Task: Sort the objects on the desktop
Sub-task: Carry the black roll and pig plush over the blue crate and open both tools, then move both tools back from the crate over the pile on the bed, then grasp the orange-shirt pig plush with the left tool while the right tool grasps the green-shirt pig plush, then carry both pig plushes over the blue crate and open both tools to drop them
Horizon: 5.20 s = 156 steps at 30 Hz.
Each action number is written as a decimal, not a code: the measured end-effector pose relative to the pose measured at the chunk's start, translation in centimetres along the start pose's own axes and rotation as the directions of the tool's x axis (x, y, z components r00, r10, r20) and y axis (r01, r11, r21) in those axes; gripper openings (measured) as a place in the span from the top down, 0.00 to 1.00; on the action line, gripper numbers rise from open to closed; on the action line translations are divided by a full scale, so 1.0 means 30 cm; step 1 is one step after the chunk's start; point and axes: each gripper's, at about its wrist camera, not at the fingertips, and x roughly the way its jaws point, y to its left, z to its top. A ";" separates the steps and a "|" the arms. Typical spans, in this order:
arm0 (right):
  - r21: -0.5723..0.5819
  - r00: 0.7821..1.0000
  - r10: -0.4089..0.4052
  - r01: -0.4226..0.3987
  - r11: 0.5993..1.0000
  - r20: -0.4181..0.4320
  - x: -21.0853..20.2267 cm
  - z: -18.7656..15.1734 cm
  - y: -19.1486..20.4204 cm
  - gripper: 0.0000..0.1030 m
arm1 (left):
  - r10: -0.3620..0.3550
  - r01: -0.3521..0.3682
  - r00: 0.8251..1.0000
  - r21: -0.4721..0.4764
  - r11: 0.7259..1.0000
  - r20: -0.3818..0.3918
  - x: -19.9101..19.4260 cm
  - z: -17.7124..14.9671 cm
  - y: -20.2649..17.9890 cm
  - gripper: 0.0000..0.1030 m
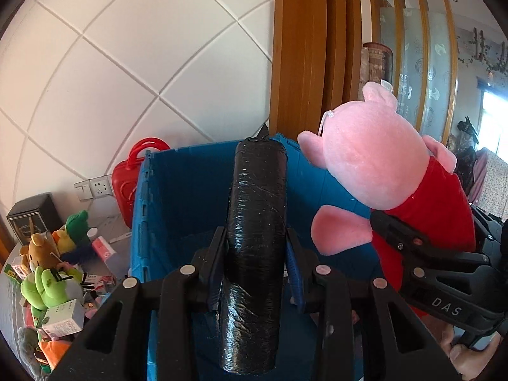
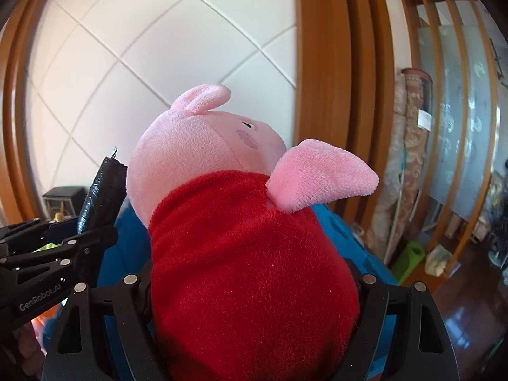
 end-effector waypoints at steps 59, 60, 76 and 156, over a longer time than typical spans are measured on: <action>-0.108 1.000 0.009 -0.012 0.994 -0.027 -0.132 -0.110 0.509 0.00 | 0.156 -0.155 0.988 -0.078 0.985 0.010 -0.399 -0.262 0.570 0.22; -0.111 0.999 0.024 -0.027 0.993 -0.028 -0.140 -0.118 0.554 0.00 | 0.168 -0.167 0.986 -0.084 0.982 0.002 -0.421 -0.288 0.622 0.22; -0.110 0.949 0.123 -0.160 0.981 -0.289 -0.035 -0.445 1.129 0.00 | 0.268 -0.322 0.916 -0.149 0.935 -0.299 -0.516 -0.762 1.267 0.22; -0.131 0.986 0.078 -0.098 0.987 -0.148 -0.173 -0.295 1.191 0.24 | 0.119 -0.124 0.989 -0.057 0.991 -0.086 -0.511 -0.552 1.066 0.45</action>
